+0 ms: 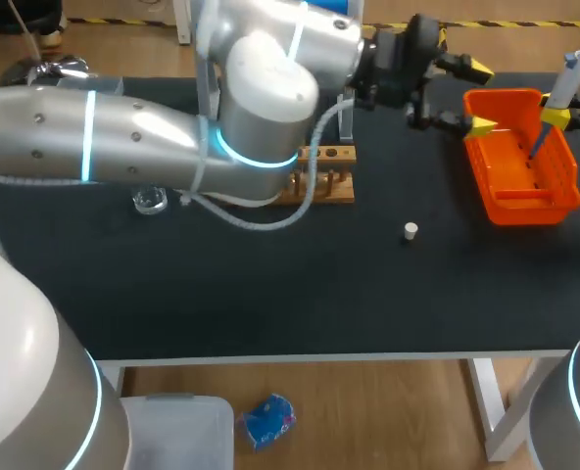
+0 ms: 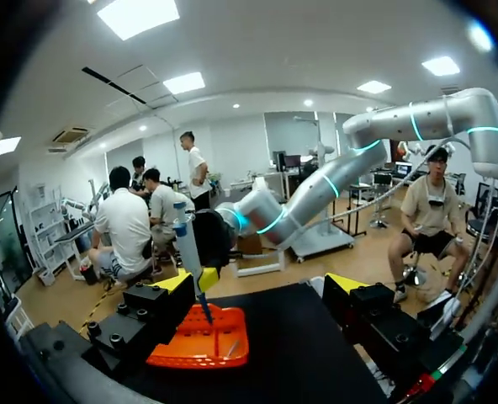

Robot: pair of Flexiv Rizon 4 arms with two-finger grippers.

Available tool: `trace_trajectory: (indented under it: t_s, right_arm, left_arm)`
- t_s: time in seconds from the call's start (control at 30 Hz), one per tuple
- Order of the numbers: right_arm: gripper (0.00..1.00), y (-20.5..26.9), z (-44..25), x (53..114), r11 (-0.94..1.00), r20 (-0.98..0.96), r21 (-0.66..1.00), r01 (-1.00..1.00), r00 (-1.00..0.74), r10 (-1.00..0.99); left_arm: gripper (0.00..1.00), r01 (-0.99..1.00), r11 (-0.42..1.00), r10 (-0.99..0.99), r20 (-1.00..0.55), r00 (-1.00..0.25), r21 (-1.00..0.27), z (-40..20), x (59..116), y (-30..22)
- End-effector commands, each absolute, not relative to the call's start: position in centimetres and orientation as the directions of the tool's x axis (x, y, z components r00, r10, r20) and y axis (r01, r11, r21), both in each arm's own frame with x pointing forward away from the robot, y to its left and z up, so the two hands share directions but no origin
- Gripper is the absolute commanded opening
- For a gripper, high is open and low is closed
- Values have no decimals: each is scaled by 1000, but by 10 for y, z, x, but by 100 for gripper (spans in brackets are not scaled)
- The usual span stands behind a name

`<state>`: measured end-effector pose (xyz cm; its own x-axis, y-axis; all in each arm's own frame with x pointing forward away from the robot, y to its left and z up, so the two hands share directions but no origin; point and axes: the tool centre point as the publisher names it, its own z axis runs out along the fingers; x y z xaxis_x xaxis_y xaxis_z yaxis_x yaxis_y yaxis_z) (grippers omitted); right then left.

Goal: Invert the test tube, pick up the pipette, mount the tip to pipette, aspirate from beaker and dispense into the tube, eject the tip, return the pipette, and cap with the stopper.

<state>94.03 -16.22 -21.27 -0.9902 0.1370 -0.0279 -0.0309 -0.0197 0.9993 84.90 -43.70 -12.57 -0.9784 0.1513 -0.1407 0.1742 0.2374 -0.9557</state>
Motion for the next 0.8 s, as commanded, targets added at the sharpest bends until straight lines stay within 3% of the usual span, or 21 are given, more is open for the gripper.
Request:
trace_trajectory:
  t_s: [0.03,0.8]
  right_arm:
    - [0,-163,-212,940,-17,-28,999,-31,-990,136]
    - [0,-163,-212,940,-17,-28,999,-31,-990,136]
  left_arm:
    - [100,184,185,140,-159,-977,-965,-135,841,-403]
    - [100,121,112,10,-121,-993,-986,-185,803,-325]
